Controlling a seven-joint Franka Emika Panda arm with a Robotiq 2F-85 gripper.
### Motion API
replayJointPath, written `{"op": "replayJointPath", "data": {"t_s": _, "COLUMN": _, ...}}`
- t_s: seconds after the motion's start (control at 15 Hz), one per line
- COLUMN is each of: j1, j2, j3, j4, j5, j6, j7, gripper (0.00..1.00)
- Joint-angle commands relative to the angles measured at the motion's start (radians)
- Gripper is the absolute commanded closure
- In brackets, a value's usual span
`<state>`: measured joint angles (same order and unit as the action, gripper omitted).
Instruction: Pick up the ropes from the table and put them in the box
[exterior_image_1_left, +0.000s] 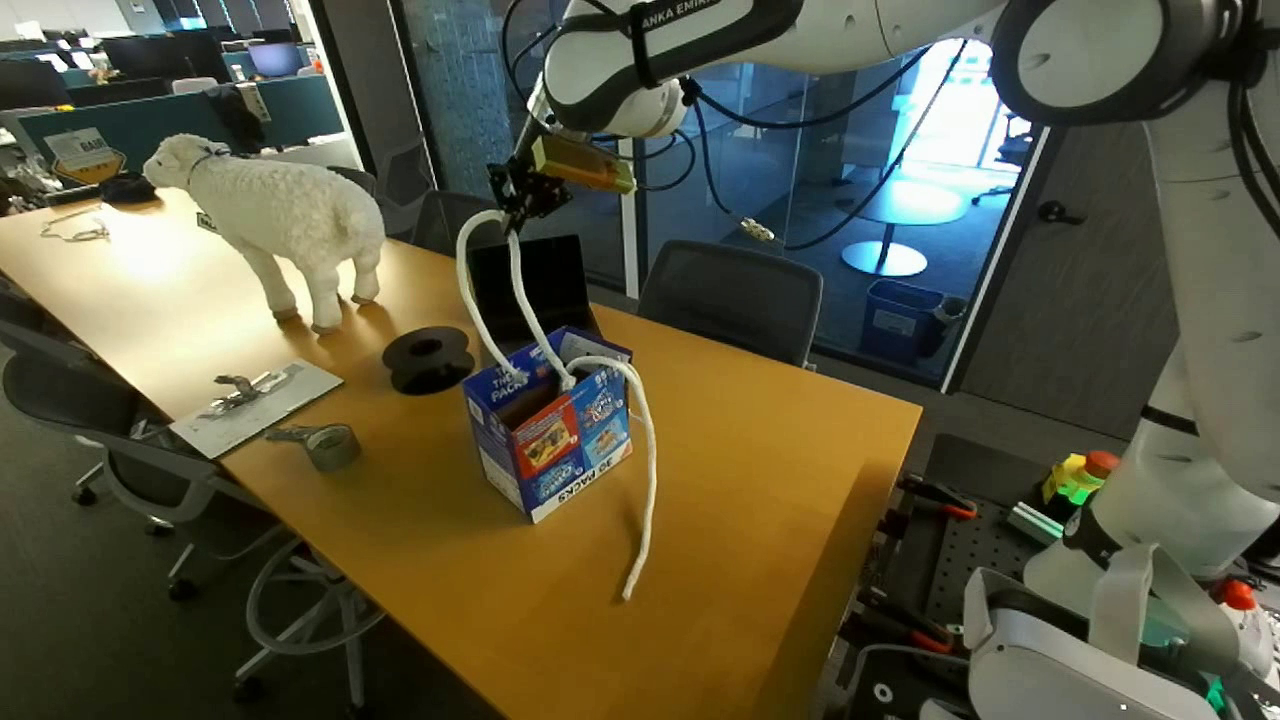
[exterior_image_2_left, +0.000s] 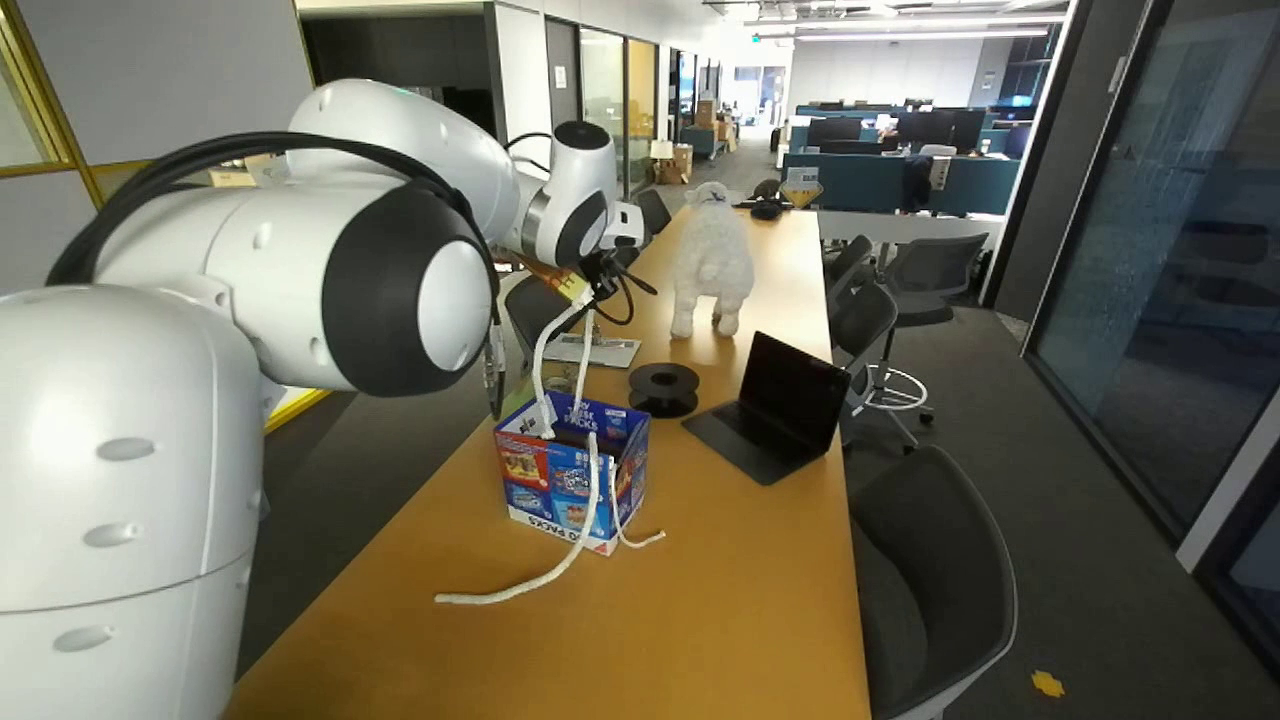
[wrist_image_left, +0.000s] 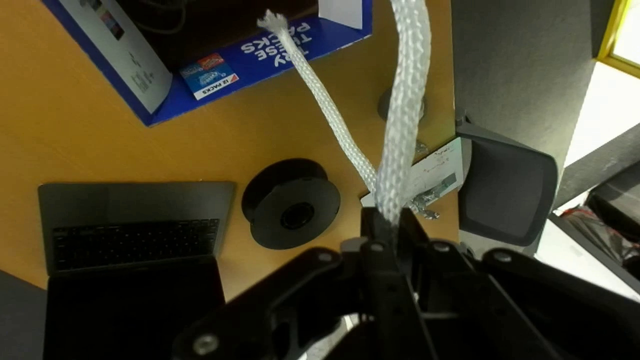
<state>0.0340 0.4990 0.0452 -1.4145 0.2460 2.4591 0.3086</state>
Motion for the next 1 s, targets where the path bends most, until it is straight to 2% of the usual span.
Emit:
{"op": "replayJointPath", "data": {"t_s": 0.0, "j1": -0.014, "j2": 0.05, "j3": 0.031, "j4": 0.056, "j5": 0.029, "j6": -0.004, "j7": -0.076, "gripper": 0.92}}
{"op": "replayJointPath", "data": {"t_s": 0.33, "j1": -0.04, "j2": 0.098, "j3": 0.085, "j4": 0.097, "j5": 0.055, "j6": -0.013, "j7": -0.228, "gripper": 0.92}}
{"op": "replayJointPath", "data": {"t_s": 0.93, "j1": -0.073, "j2": 0.143, "j3": 0.115, "j4": 0.208, "j5": 0.065, "j6": -0.05, "j7": -0.337, "gripper": 0.92}}
